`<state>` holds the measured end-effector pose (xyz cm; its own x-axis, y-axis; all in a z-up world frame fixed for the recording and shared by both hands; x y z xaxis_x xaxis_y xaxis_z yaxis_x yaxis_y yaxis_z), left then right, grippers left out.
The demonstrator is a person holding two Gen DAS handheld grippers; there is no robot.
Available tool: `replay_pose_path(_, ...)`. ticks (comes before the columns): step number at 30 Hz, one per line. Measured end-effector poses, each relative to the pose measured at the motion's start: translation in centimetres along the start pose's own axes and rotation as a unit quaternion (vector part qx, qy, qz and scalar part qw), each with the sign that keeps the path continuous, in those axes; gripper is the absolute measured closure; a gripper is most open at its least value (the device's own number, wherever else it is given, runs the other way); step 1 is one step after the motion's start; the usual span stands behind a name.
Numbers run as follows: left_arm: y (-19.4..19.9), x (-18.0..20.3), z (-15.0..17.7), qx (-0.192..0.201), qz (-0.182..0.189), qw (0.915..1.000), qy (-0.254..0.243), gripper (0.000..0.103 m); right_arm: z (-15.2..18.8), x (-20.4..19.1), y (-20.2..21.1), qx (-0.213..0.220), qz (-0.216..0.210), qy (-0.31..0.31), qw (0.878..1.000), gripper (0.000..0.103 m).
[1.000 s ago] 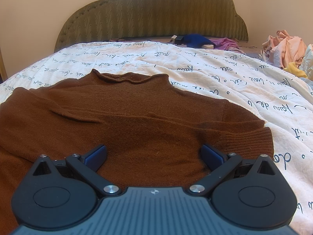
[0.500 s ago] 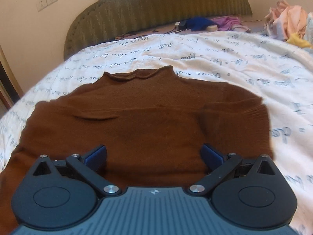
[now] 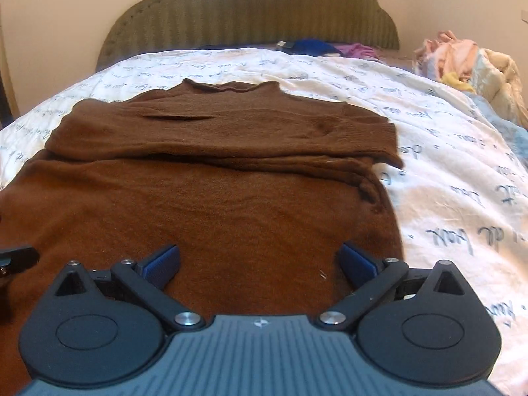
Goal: Fold small clothes
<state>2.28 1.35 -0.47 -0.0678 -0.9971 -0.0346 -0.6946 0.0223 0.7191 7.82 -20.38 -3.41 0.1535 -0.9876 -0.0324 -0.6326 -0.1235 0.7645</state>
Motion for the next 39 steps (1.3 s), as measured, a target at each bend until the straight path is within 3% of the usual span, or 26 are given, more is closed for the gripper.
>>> replay_pose_path(5, 2.2, 0.1, 0.5, 0.0, 0.026, 0.9997, -0.004, 0.0, 2.8, 0.4, 3.9, 0.012, -0.017, -0.023, 1.0, 0.0)
replay_pose_path(9, 1.2, 1.4, 1.5, -0.03, 0.027, 0.999, -0.021, 0.0, 4.1, -0.3, 3.9, 0.0, -0.023, -0.011, 1.0, 0.0)
replay_pose_path(13, 1.0, 2.2, 1.7, -0.039, 0.017, 0.9986, -0.031, 0.0, 3.6, -1.0, 4.2, 0.001, -0.015, -0.003, 1.0, 0.0)
replay_pose_path(18, 0.4, 2.5, 0.3, -0.037, 0.024, 0.999, -0.003, 0.0, 1.2, -2.1, 4.3, 0.021, -0.026, -0.014, 0.999, 0.0)
replay_pose_path(22, -1.2, 2.4, 0.1, -0.055, 0.01, 0.9983, 0.013, 0.0, -0.8, -3.4, 1.5, -0.012, -0.034, -0.028, 0.999, 0.0)
replay_pose_path(25, -1.0, 2.5, 0.6, -0.057, 0.001, 0.9984, 0.007, 0.0, -0.4, -4.5, -0.2, -0.042, -0.004, -0.011, 0.999, 0.0)
replay_pose_path(39, 1.5, 2.2, 3.4, -0.054, 0.008, 0.9985, -0.002, 0.0, 3.0, -4.3, 2.2, -0.026, 0.01, -0.019, 0.999, 0.0)
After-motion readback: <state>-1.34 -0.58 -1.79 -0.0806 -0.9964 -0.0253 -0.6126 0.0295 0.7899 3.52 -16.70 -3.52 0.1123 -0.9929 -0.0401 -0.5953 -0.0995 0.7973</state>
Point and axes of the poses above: each gripper's, at about its wrist camera, not at the fingertips, and y roughly against the way its jaws point, x to its right, z to its underside, the point moved 4 cm from there along -y, roughly the way its jaws point, and after that the axes turned 9 degrees about -x, right-handed, at the moved point
